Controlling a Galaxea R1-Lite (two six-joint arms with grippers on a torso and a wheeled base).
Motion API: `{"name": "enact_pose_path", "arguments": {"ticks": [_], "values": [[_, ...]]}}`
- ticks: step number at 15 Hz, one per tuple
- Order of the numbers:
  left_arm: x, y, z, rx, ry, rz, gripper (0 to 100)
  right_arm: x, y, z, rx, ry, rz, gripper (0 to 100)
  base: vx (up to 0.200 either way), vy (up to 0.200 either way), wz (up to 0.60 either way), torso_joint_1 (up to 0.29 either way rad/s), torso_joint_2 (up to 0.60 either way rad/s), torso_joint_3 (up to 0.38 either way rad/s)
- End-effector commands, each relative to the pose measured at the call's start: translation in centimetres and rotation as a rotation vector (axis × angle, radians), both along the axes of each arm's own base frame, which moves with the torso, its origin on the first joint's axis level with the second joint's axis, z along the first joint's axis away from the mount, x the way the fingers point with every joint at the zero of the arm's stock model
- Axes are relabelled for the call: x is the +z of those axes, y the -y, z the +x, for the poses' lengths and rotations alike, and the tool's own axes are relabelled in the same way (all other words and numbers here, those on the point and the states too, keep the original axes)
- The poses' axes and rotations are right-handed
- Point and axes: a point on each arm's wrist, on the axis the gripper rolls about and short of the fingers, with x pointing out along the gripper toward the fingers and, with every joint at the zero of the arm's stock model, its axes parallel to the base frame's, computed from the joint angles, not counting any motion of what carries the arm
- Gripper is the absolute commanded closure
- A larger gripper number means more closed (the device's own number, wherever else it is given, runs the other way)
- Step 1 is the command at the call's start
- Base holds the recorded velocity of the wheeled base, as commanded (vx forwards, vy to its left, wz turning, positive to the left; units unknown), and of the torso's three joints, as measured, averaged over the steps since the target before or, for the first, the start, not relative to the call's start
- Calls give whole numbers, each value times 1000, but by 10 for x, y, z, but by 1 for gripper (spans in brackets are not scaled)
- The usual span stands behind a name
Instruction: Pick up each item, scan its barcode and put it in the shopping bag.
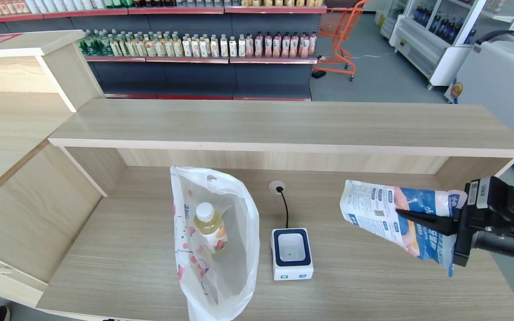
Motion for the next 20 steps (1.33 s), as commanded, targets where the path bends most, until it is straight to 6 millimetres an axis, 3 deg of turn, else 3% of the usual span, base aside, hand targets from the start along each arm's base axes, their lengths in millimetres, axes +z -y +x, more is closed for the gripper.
{"name": "enact_pose_path", "arguments": {"ticks": [1, 7, 14, 18, 20], "values": [[0, 0, 0, 0, 0, 0, 0, -6, 0, -5, 5, -4, -21, 100, 0, 0, 0, 0, 0, 0], [0, 0, 0, 0, 0, 0, 0, -35, -4, -2, 93, 24, -175, 100, 0, 0, 0, 0, 0, 0], [0, 0, 0, 2, 0, 0, 0, -80, -10, 42, 402, 181, -310, 100, 0, 0, 0, 0, 0, 0], [0, 0, 0, 2, 0, 0, 0, -84, -19, 76, 455, 235, -301, 100, 0, 0, 0, 0, 0, 0], [0, 0, 0, 2, 0, 0, 0, -80, -29, 84, 489, 265, -293, 100, 0, 0, 0, 0, 0, 0]]}}
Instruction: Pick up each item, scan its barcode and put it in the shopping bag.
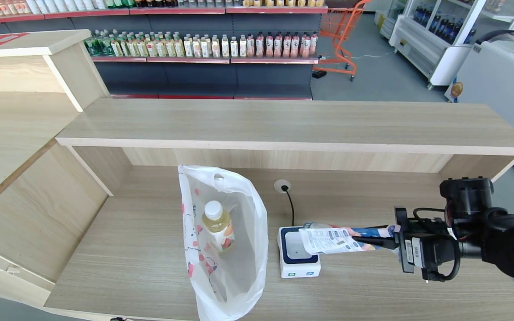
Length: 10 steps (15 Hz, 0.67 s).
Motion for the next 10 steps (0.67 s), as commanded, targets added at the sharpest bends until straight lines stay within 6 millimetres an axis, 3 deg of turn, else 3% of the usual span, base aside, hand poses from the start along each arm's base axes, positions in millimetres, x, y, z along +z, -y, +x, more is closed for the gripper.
{"name": "enact_pose_path", "arguments": {"ticks": [1, 3, 10], "values": [[0, 0, 0, 1, 0, 0, 0, -6, -9, 13, 46, -4, 13, 100, 0, 0, 0, 0, 0, 0], [0, 0, 0, -1, 0, 0, 0, -3, -11, 19, 94, 10, 44, 100, 0, 0, 0, 0, 0, 0], [0, 0, 0, 1, 0, 0, 0, -35, -20, 38, 248, 38, 79, 100, 0, 0, 0, 0, 0, 0]]}}
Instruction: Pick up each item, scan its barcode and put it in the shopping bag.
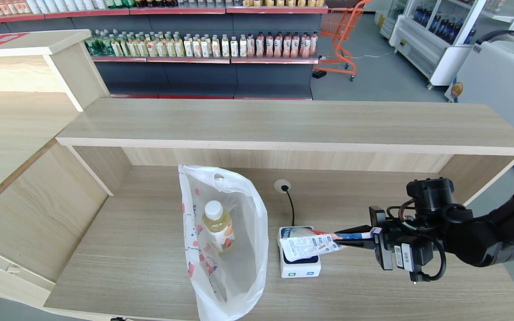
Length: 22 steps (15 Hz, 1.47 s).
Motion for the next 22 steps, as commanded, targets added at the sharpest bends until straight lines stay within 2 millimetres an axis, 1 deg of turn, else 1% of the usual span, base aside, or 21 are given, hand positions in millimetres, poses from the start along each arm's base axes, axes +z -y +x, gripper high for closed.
{"name": "enact_pose_path", "arguments": {"ticks": [1, 5, 6, 10, 12, 22], "values": [[0, 0, 0, 1, 0, 0, 0, -12, 0, 10, -3, -16, -4, 100, 0, 0, 0, 0, 0, 0], [0, 0, 0, -1, 0, 0, 0, -12, 7, 18, -19, 41, -14, 100, 0, 0, 0, 0, 0, 0], [0, 0, 0, -1, 0, 0, 0, -11, 7, 22, -20, 53, -13, 100, 0, 0, 0, 0, 0, 0], [0, 0, 0, -1, 0, 0, 0, -18, 5, 31, -19, 56, -15, 100, 0, 0, 0, 0, 0, 0], [0, 0, 0, 1, 0, 0, 0, -21, 5, 30, -19, 44, -17, 100, 0, 0, 0, 0, 0, 0], [0, 0, 0, -1, 0, 0, 0, -9, 9, 27, -22, 63, -7, 100, 0, 0, 0, 0, 0, 0]]}}
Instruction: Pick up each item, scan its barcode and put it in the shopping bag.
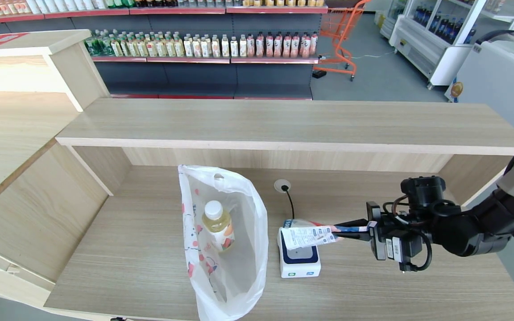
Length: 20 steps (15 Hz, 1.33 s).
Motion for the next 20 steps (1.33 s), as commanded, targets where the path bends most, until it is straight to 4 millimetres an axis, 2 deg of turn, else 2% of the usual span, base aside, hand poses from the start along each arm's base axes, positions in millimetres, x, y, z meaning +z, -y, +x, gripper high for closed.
{"name": "enact_pose_path", "arguments": {"ticks": [1, 7, 9, 10, 12, 13, 14, 16, 17, 18, 20], "values": [[0, 0, 0, 0, 0, 0, 0, 3, 0, -1, 1, 7, 1, 100, 0, 0, 0, 0, 0, 0], [0, 0, 0, 0, 0, 0, 0, 10, 1, -5, 1, -10, 15, 100, 0, 0, 0, 0, 0, 0], [0, 0, 0, 0, 0, 0, 0, 26, 2, -10, 4, -38, 47, 100, 0, 0, 0, 0, 0, 0], [0, 0, 0, 0, 0, 0, 0, 47, 7, -15, -20, -61, 73, 100, 0, 0, 0, 0, 0, 0], [0, 0, 0, 0, 0, 0, 0, 104, 26, -48, -115, -169, 156, 100, 0, 0, 0, 0, 0, 0], [0, 0, 0, 0, 0, 0, 0, 125, 34, -68, -161, -231, 197, 100, 0, 0, 0, 0, 0, 0], [0, 0, 0, 0, 0, 0, 0, 145, 41, -99, -208, -351, 261, 100, 0, 0, 0, 0, 0, 0], [0, 0, 0, 1, 0, 0, 0, 158, 47, -150, -390, -551, 389, 100, 0, 0, 0, 0, 0, 0], [0, 0, 0, 1, 0, 0, 0, 163, 47, -177, -508, -726, 523, 100, 0, 0, 0, 0, 0, 0], [0, 0, 0, 0, 0, 0, 0, 169, 38, -198, -584, -895, 669, 100, 0, 0, 0, 0, 0, 0], [0, 0, 0, 0, 0, 0, 0, 179, 27, -226, -700, -1147, 827, 100, 0, 0, 0, 0, 0, 0]]}}
